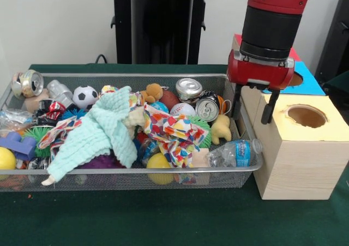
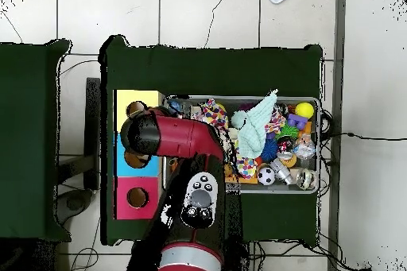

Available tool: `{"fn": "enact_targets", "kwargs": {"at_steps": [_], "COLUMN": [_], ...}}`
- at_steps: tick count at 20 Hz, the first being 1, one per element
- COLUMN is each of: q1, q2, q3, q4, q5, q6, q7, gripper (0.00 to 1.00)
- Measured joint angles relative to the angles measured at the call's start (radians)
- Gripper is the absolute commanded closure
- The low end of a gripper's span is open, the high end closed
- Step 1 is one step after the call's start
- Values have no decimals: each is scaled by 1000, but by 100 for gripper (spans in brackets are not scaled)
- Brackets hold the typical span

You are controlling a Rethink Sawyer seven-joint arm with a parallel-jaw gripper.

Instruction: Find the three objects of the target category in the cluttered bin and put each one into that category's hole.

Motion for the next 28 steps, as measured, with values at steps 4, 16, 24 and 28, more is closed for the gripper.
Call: {"fn": "enact_targets", "kwargs": {"at_steps": [4, 16, 24, 28], "q1": [-3, -8, -8, -7], "q2": [3, 18, 23, 30], "q3": [0, 5, 4, 3], "q4": [0, -1, -6, -12], "q5": [0, 0, 0, 0], "q6": [-1, -25, -25, -25], "q7": [0, 0, 0, 0], "gripper": [0, 0, 0, 0]}}
